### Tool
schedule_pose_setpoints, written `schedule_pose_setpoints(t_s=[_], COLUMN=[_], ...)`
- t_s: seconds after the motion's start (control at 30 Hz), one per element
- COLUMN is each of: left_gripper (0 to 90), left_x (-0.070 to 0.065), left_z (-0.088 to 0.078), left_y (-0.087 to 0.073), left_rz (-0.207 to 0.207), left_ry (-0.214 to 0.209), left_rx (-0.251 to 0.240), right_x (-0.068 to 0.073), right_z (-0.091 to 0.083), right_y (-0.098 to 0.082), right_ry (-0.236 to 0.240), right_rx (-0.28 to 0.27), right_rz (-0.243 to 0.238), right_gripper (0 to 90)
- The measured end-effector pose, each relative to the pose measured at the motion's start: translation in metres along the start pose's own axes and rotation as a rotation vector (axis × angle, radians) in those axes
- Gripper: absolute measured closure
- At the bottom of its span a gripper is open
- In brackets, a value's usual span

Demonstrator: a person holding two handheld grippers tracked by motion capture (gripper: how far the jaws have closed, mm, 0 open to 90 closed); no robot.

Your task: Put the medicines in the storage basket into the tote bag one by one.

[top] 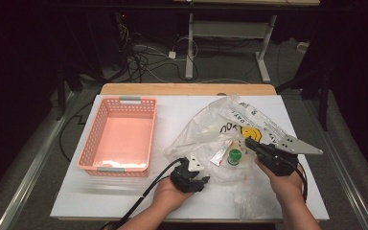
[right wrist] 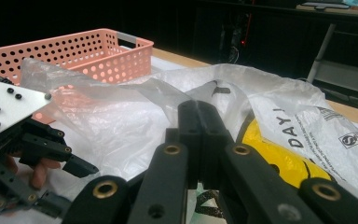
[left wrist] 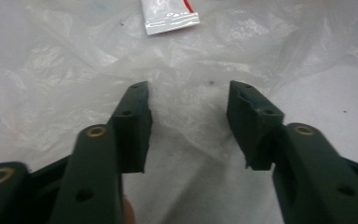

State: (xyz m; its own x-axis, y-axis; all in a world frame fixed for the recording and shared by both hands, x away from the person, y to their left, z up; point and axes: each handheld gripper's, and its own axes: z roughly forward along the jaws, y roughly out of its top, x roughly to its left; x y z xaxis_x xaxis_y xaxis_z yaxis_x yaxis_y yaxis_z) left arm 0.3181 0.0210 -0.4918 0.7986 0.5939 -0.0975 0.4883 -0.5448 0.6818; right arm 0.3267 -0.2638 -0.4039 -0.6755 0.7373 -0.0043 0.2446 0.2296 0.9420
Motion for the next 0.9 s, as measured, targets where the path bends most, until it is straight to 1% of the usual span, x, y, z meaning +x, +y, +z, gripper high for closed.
schedule_pose_setpoints(t_s=[0.1,0.17,0.3,0.43,0.5,0.57,0.77,0.83,0.9], left_gripper=[61.6,67.1,75.2,82.2,85.9,87.3,88.3,88.3,88.4], left_x=[0.0017,0.0023,0.0015,0.0001,0.0001,0.0008,0.0008,-0.0002,-0.0003], left_z=[-0.0007,-0.0008,-0.0008,-0.0008,-0.0007,-0.0007,-0.0022,-0.0040,-0.0070], left_y=[-0.0005,-0.0007,-0.0012,-0.0014,-0.0015,-0.0018,-0.0029,-0.0041,-0.0062], left_rz=[-0.016,-0.018,-0.019,0.001,-0.003,-0.014,-0.006,0.005,-0.008], left_ry=[0.012,0.017,0.030,0.041,0.039,0.030,0.034,0.045,0.051], left_rx=[-0.005,-0.006,-0.012,-0.014,-0.016,-0.017,-0.026,-0.044,-0.078], right_x=[-0.0002,-0.0006,-0.0001,0.0001,0.0004,0.0005,0.0019,0.0022,0.0021], right_z=[-0.0004,-0.0005,-0.0003,-0.0005,-0.0007,-0.0006,0.0001,0.0006,0.0014], right_y=[-0.0004,-0.0006,-0.0005,-0.0002,0.0000,0.0000,0.0001,0.0002,0.0009], right_ry=[0.000,0.002,0.003,0.003,0.003,0.007,0.008,0.010,0.011], right_rx=[0.000,0.000,-0.001,-0.003,-0.002,-0.001,0.000,0.000,-0.003], right_rz=[0.000,0.001,0.000,-0.001,0.000,-0.001,-0.001,-0.002,-0.004], right_gripper=[90.0,90.0,90.0,90.0,90.0,90.0,90.0,90.0,90.0])
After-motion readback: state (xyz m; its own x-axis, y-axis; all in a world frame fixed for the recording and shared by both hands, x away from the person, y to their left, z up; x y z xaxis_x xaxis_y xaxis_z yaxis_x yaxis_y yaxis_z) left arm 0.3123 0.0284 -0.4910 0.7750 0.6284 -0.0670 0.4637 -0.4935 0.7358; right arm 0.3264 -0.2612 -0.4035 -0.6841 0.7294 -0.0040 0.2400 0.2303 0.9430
